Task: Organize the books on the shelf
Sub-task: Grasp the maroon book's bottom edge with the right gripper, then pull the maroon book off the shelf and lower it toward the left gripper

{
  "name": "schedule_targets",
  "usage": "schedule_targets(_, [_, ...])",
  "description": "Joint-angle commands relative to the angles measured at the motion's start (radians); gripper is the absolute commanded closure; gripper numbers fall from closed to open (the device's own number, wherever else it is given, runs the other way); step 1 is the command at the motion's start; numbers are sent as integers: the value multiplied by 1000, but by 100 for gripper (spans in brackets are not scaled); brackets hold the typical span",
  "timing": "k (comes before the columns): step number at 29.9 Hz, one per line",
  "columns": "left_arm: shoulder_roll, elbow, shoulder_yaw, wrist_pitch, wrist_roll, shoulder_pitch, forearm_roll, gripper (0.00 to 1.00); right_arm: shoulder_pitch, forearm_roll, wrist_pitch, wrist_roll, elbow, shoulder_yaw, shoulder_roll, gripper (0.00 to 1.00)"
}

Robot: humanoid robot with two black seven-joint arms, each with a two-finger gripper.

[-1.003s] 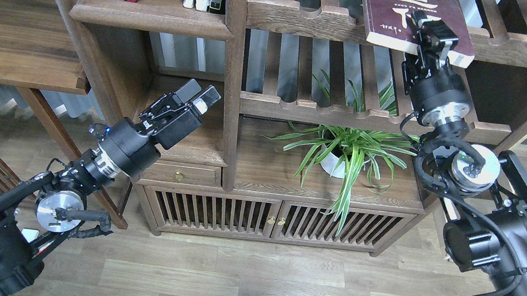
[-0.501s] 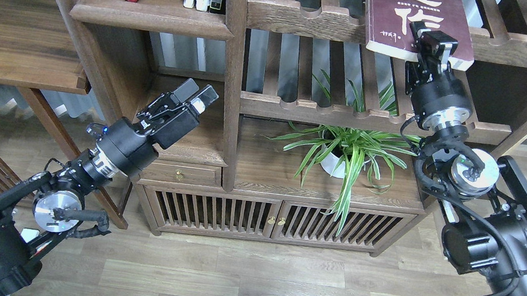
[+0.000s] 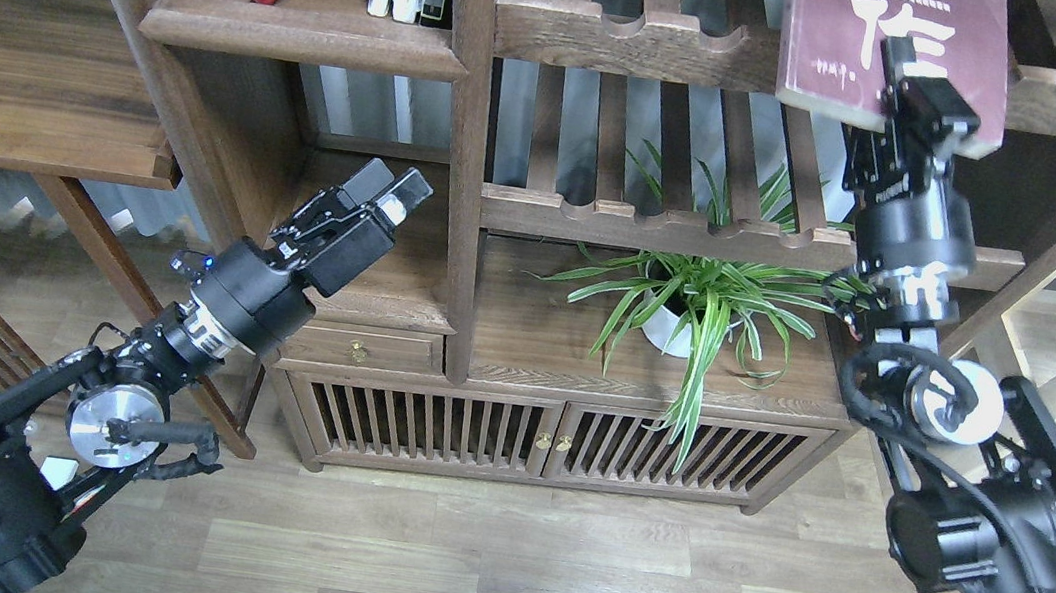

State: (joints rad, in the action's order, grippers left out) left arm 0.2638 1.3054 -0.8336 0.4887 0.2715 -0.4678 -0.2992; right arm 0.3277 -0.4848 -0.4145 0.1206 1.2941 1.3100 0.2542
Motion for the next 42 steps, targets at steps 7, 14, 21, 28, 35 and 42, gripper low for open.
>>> schedule_targets(7, [0, -11, -18, 0, -11, -2, 55, 1, -90, 3, -74, -6, 16, -78, 8, 98])
schedule_targets(14, [-6, -11, 10, 0, -15, -12, 184, 1, -150, 12, -74, -7, 30, -115, 42, 99])
schedule_targets(21, [-12, 6, 34, 0, -207, -9, 363, 2, -176, 23, -74, -7, 34, -193, 109, 99])
schedule_targets(28, [-28, -5, 34, 0, -259, -2, 388, 1, -179, 23, -74, -7, 36, -205, 117, 100])
schedule_targets(35, [-47, -32, 34, 0, -261, -3, 390, 1, -254, 23, -74, -6, 34, -205, 138, 100])
schedule_targets(42, [-61, -55, 59, 0, -258, 1, 390, 1, -305, 23, -74, -4, 34, -204, 134, 100])
